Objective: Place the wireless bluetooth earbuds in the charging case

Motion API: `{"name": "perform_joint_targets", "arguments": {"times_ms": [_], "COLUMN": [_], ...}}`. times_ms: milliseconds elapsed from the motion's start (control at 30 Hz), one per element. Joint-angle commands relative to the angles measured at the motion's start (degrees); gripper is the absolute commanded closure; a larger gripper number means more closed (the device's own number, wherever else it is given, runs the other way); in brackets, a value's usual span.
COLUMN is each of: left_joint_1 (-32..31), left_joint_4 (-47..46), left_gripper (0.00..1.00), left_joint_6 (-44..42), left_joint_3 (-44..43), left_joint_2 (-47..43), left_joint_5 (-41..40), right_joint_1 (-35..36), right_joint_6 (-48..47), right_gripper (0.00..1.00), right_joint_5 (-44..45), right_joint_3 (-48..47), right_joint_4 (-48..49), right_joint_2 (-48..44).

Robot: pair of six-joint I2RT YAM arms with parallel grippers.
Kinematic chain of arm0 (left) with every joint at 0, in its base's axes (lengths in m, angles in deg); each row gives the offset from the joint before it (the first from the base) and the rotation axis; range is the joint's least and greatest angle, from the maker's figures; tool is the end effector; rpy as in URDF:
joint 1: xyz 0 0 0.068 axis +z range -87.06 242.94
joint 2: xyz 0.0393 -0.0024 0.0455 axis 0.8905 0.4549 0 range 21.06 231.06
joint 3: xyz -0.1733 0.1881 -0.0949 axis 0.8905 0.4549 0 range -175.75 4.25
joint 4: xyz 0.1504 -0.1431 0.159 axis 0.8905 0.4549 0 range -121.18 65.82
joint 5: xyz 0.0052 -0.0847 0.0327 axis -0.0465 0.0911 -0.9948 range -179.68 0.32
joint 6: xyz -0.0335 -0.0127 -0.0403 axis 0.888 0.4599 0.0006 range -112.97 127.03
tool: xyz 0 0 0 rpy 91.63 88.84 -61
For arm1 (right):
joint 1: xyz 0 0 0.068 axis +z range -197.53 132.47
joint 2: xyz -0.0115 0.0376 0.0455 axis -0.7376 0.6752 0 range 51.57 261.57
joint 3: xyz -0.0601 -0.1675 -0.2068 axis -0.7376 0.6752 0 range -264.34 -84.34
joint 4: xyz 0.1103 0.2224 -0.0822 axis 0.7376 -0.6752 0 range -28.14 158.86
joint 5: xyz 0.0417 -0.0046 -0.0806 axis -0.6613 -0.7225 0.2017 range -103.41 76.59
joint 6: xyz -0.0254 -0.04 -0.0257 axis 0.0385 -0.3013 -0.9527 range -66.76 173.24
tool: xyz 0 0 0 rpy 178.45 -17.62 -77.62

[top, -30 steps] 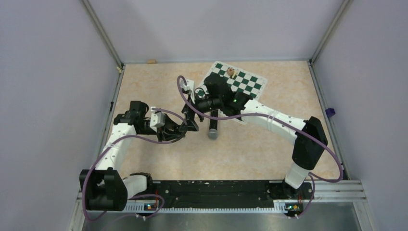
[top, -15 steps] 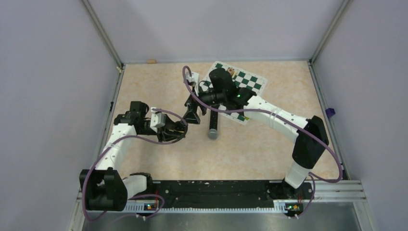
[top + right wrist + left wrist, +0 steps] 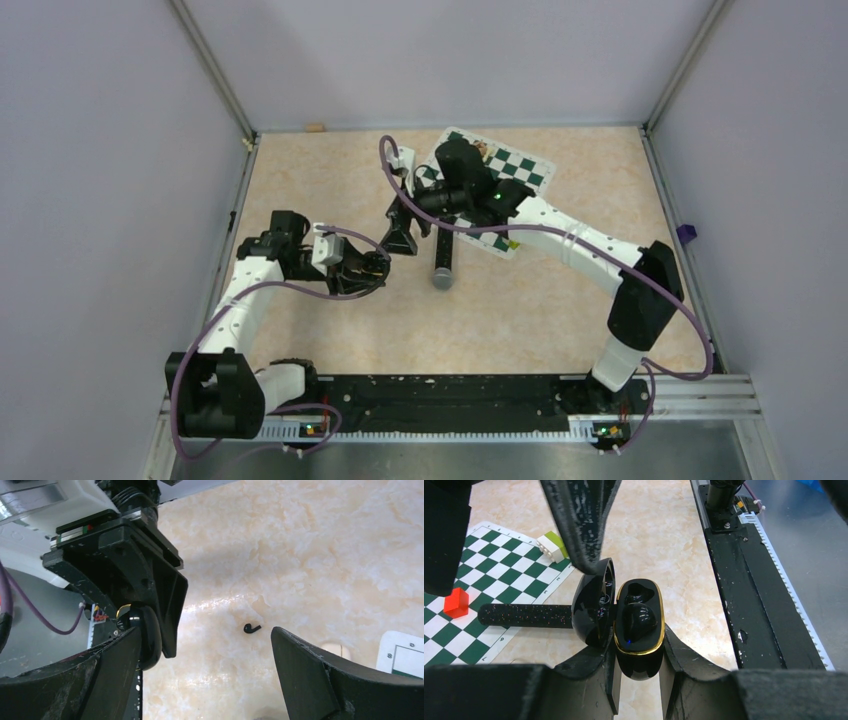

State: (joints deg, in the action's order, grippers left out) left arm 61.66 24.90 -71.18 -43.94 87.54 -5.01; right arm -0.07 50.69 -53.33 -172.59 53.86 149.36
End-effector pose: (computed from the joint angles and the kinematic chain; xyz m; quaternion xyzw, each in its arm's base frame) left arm 0.1861 -0.0395 0.2611 0.5387 0.5045 -0.4599 0.4937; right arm 0.2533 0.3098 0.3516 -0.5015 0.6386 0.4595 0.3599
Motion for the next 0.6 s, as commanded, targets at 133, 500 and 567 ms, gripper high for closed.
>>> {"name": "perform_joint_targets", "arguments": {"times_ms": [133,500,567], "left_joint_1": [-0.05,0.88,0.88], "left_joint_4": [0.10,-0.09,-0.02], "left_gripper": [1.00,1.00,1.00], "left_joint_6": [-1.19,-0.62,-0.62], "left_joint_3": [-0.06,-0.68,-0.64], "left_joint_2": [-1.38,-2.08,-2.45], "left_joint_5": [2.99,3.42,3.69], "right_joint_1": [-1.61,-6.68,-6.70], "right_joint_6": [-1.14,6.06,7.65], "right_gripper": [0.01,0.06,0.08], "right_joint_5": [7.16,8.01,6.91], "right_joint_3": [-6.73,-6.79,-7.59], "right_joint_4": [-1.84,4.38,4.75], "right_joint_2": [-1.28,8.51,12.18]}}
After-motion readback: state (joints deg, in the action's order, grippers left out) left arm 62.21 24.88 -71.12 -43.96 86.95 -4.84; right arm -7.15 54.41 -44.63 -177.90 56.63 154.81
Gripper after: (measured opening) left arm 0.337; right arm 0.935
